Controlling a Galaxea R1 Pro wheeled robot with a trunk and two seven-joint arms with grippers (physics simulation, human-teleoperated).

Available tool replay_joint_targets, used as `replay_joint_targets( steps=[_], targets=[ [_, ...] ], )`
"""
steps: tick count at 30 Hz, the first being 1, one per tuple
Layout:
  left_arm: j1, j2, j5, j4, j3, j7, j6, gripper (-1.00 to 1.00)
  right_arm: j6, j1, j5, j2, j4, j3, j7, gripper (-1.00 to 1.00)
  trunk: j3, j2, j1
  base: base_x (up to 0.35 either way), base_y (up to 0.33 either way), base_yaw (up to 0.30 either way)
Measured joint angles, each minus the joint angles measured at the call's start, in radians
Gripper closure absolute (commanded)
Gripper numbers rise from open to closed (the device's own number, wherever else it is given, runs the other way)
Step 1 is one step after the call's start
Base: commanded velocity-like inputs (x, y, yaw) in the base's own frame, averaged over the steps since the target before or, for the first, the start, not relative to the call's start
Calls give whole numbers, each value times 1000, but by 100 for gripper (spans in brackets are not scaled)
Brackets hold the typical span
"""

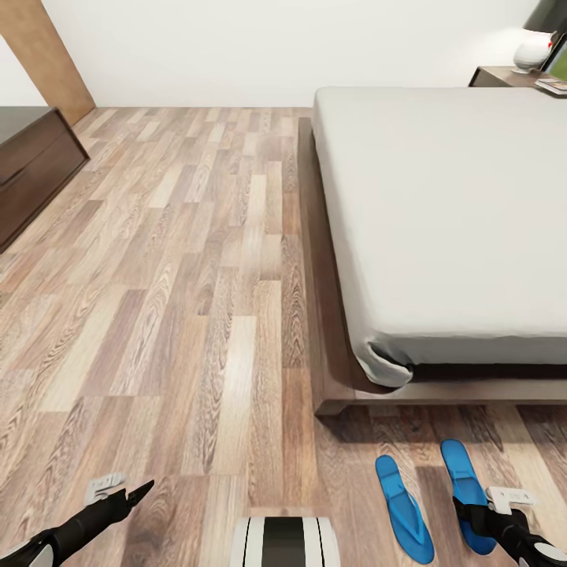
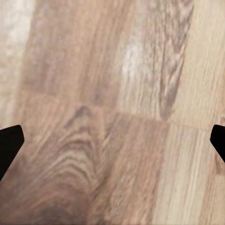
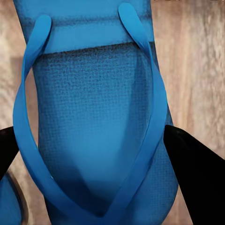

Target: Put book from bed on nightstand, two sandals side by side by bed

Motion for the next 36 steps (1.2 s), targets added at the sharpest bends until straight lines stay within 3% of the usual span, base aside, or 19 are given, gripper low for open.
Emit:
replay_joint_targets(
  steps=[14, 21, 36],
  targets=[
    [0, 0, 1, 0, 1, 1, -2, -100, -3, 0, 1, 0, 1, 0, 0, 100, 0, 0, 0, 24, 3, 0],
    [0, 0, 2, 0, 1, 1, -3, -100, -136, 0, 0, 8, 14, 3, -1, 100, 0, 0, 0, 0, 0, 0],
    [0, 0, 2, 0, 1, 1, -3, -100, -156, 0, -3, 15, 13, 1, 1, 100, 0, 0, 0, 0, 0, 0]
  ],
)
